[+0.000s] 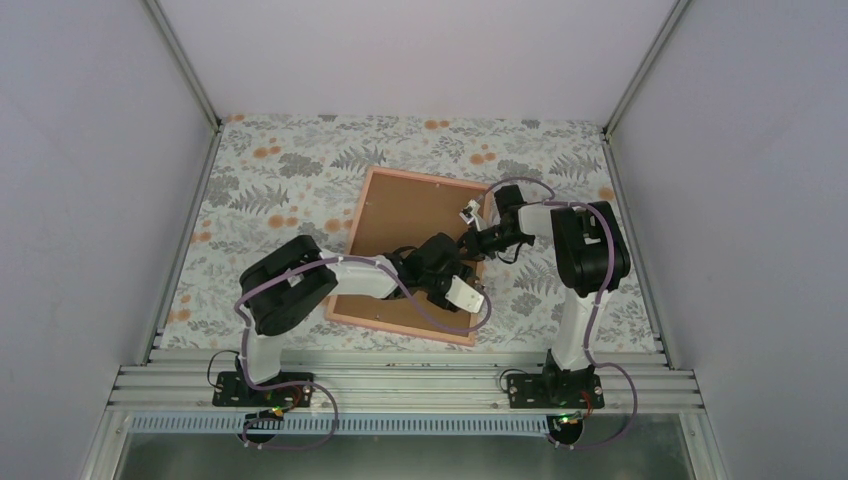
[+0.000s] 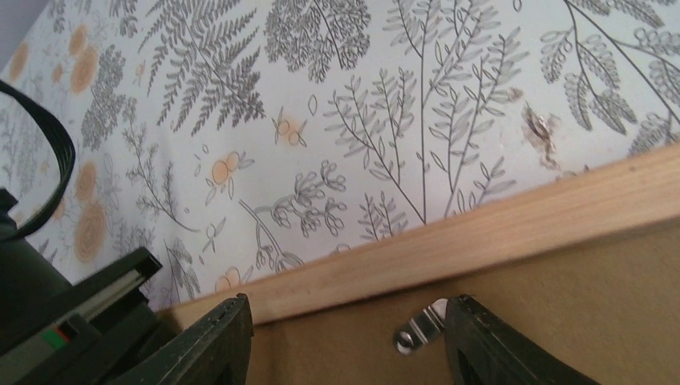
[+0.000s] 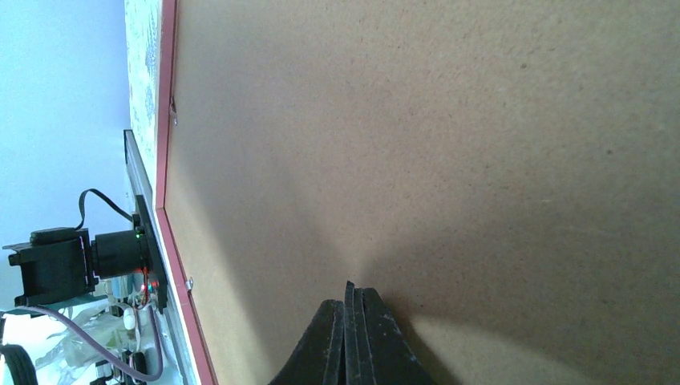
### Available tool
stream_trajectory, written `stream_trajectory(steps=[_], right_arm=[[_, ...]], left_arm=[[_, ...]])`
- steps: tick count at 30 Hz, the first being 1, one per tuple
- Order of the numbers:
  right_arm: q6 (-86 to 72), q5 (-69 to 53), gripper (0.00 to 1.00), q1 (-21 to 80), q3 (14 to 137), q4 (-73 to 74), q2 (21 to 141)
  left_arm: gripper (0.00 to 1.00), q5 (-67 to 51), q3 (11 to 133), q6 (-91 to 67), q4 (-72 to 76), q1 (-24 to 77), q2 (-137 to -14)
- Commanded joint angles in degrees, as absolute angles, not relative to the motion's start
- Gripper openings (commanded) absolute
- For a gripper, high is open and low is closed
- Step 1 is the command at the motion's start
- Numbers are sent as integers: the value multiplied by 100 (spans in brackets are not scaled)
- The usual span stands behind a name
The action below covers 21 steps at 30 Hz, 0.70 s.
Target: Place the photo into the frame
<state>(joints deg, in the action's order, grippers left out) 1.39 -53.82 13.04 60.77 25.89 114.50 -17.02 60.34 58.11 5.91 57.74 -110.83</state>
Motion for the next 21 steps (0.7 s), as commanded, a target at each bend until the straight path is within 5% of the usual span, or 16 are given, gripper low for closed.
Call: stream_trajectory(steps=[1,21], right_arm=[[96,-3913,4,1368,5862,2477,11946],[101,-3893,4,1369,5835,2443,11909]], left_arm=[[61,-1524,6129,5927,264,5905,-11561],[58,-1691,5743,6086,-33,5810,-10990]])
